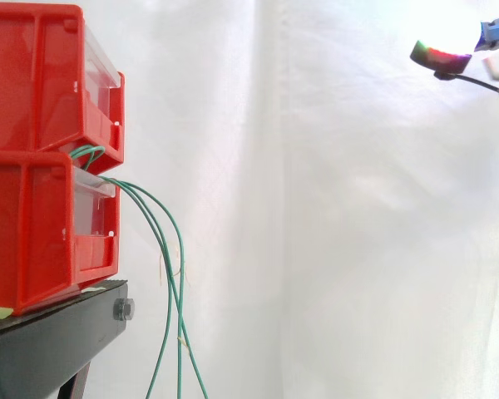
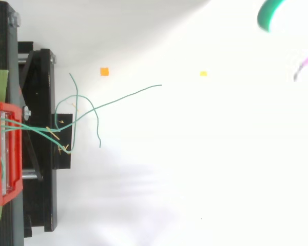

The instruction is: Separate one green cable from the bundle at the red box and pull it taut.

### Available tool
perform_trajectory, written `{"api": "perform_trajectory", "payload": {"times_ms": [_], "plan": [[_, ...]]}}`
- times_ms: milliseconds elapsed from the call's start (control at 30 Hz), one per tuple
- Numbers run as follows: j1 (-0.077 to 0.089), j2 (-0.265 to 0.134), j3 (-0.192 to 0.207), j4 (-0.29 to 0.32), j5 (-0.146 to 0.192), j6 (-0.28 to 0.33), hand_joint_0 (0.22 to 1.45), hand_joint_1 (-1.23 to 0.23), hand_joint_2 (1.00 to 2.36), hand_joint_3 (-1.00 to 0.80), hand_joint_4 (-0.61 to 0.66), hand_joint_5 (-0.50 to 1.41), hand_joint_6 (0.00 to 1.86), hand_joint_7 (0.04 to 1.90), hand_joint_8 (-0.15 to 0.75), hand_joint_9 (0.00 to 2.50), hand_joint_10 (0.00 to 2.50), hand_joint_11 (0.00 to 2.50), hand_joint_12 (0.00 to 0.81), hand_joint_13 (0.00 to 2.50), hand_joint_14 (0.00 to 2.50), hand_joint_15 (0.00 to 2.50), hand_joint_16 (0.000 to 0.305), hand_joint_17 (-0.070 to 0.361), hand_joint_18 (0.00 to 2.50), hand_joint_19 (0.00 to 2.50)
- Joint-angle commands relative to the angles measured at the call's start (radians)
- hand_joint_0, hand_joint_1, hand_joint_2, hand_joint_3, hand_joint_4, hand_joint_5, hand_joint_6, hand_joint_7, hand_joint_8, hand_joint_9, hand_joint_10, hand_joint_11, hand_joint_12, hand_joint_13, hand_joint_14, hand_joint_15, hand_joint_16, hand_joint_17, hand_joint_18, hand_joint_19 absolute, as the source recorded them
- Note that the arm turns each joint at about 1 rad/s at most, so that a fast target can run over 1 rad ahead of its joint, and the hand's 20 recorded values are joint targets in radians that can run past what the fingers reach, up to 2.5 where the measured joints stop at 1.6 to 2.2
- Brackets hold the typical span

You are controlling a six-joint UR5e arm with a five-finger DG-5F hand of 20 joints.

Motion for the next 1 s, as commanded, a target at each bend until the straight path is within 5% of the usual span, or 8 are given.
{"api": "perform_trajectory", "payload": {"times_ms": [0,267,800,967], "plan": [[0.000,0.000,0.000,0.040,0.062,-0.034,0.41,-0.47,1.00,-0.50,0.10,-0.27,0.50,0.59,0.363,0.75,0.01,0.17,0.461,0.72,0.01,0.28,0.096,0.216,1.16,0.45],[0.007,-0.002,0.000,0.072,0.070,-0.095,0.41,-0.47,1.00,-0.50,0.11,-0.28,0.50,0.59,0.375,0.75,0.01,0.18,0.464,0.74,0.01,0.28,0.096,0.216,1.18,0.48],[0.011,-0.167,0.034,0.213,0.073,-0.106,0.41,-0.47,1.00,-0.50,0.11,-0.28,0.50,0.59,0.372,0.78,0.01,0.21,0.456,0.75,0.01,0.31,0.094,0.211,1.15,0.51],[0.014,-0.167,0.040,0.215,0.071,-0.172,0.41,-0.47,1.00,-0.50,0.11,-0.28,0.50,0.59,0.369,0.79,0.01,0.22,0.454,0.75,0.01,0.31,0.093,0.209,1.14,0.51]]}}
